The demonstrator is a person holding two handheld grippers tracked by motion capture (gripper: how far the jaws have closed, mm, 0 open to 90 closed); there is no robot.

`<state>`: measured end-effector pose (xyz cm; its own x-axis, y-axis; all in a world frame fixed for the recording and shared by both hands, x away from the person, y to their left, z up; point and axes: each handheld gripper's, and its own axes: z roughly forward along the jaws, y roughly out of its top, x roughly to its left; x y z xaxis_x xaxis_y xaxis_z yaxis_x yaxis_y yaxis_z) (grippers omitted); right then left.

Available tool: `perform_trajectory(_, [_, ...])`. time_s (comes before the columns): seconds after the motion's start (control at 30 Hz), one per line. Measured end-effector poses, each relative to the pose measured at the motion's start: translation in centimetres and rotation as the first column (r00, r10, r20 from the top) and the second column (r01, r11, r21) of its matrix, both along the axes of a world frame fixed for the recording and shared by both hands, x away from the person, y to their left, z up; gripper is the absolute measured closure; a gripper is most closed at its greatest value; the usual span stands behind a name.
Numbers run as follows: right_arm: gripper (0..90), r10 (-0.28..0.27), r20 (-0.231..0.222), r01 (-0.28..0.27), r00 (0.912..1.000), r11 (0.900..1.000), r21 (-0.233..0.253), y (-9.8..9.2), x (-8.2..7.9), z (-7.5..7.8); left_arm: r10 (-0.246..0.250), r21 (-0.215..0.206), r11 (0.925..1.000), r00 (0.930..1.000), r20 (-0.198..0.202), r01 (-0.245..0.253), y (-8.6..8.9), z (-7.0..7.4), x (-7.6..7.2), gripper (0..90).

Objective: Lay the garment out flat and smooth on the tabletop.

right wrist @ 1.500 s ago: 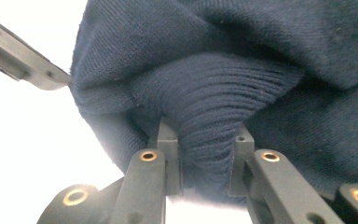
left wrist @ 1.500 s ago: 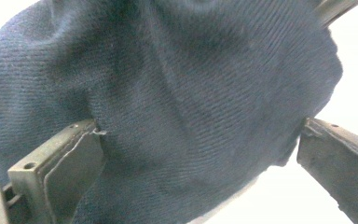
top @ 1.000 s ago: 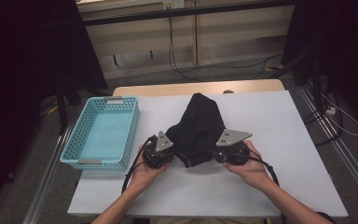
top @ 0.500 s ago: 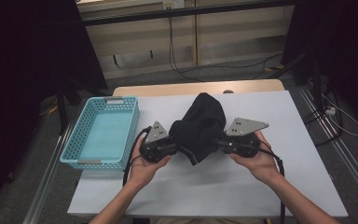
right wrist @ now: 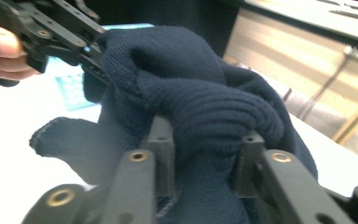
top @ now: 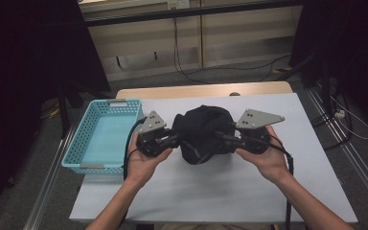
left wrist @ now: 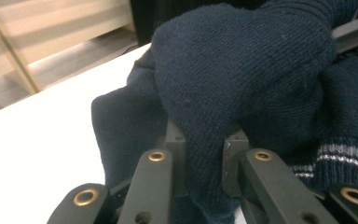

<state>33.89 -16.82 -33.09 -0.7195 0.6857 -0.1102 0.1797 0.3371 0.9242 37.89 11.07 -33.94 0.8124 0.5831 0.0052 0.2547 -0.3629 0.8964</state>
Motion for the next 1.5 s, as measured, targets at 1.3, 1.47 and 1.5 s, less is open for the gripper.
perform_trajectory(1.3, [40.8, -0.085, -0.197, 0.062, 0.9768, 0.991, -0.118, -1.9, 3.1, -9.9, 0.017, 0.162, 0.9868, 0.9964, -0.083, -0.004, 0.2, -7.4, -0.8, 35.2])
perform_trajectory(1.47, [60.8, -0.070, -0.187, 0.047, 0.9799, 0.991, -0.123, -1.8, 3.0, -9.8, -0.015, 0.142, 0.9896, 0.9986, -0.051, 0.022, -0.3, -6.4, -2.1, 36.3])
perform_trajectory(1.5, [64.2, -0.068, -0.183, 0.045, 0.9807, 0.991, -0.123, -1.8, 2.9, -9.8, -0.022, 0.139, 0.9899, 0.9987, -0.047, 0.028, -0.3, -6.2, -2.4, 36.3])
